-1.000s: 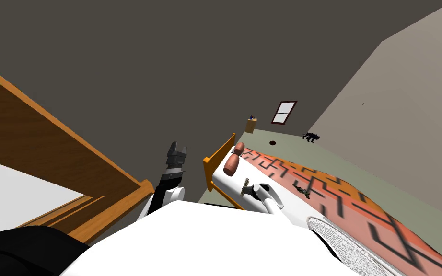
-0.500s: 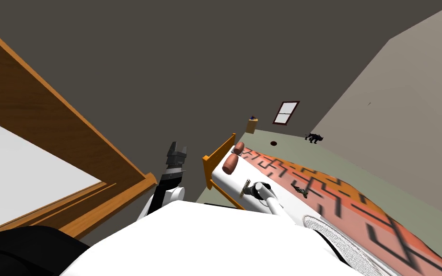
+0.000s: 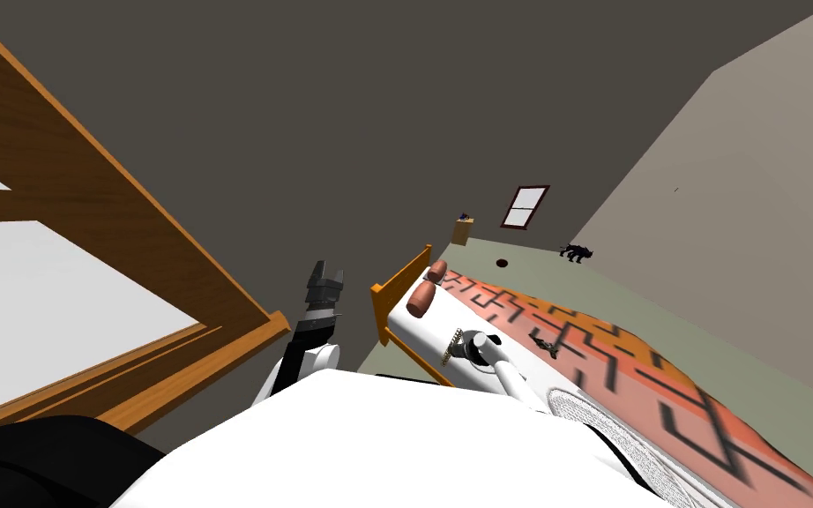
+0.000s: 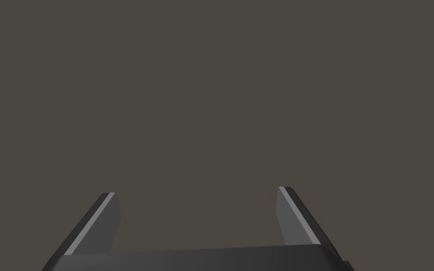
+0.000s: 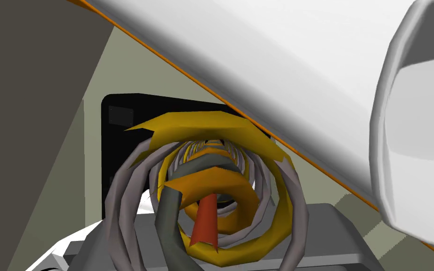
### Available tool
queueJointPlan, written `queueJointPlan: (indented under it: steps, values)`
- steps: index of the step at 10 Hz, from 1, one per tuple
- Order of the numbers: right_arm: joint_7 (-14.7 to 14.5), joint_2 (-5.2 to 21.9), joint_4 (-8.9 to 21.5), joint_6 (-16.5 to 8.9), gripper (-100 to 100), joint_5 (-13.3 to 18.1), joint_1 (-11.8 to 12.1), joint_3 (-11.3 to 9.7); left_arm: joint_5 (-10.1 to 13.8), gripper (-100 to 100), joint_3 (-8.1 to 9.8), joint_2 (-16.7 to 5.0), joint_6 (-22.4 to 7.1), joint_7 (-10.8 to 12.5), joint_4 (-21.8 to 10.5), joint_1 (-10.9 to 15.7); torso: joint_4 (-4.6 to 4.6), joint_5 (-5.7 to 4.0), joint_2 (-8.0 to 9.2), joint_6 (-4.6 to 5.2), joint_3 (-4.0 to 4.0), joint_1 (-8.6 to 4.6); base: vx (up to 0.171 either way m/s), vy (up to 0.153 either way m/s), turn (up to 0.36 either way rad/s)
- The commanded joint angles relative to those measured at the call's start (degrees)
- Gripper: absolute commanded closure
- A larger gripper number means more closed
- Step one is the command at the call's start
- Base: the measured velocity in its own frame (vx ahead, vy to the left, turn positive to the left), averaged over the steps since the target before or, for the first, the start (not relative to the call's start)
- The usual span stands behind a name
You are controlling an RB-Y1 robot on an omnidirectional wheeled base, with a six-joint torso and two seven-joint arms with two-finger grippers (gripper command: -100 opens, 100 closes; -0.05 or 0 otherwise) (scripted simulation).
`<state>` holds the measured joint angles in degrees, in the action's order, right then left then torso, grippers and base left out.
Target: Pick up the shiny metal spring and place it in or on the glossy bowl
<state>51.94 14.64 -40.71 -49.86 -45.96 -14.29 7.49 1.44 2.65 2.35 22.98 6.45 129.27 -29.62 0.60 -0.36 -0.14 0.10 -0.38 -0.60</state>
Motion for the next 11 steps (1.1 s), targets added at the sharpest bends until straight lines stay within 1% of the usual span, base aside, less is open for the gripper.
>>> queueJointPlan:
  steps: [1,3,4,11]
  values:
    - [0.3,1.6,0.4,-1.5,100,-0.6,-1.4,0.0,0.0,0,0.0,0.0,0.0,0.0,0.0,0.0,0.0,0.0,0.0,0.0,0.0,0.0,-0.095,-0.06,-0.058]
    - [1.5,3.3,-1.0,-1.9,100,-0.1,-2.5,-0.2,0.0,0,0.0,0.0,0.0,0.0,0.0,0.0,-0.05,0.03,0.19,0.02,0.11,-0.02,-0.109,-0.051,-0.08]
    - [2.5,4.5,-2.1,-1.8,100,0.4,-3.5,-0.3,0.0,0,0.0,0.0,0.0,0.0,0.0,0.0,-0.07,0.05,0.16,0.01,0.11,0.03,-0.079,-0.031,-0.101]
    - [6.6,9.9,-6.5,-0.4,100,3.0,-7.7,-0.8,0.0,0,0.0,0.0,0.0,0.0,0.0,0.0,-0.09,0.21,-0.07,0.0,0.02,0.24,-0.042,-0.023,-0.044]
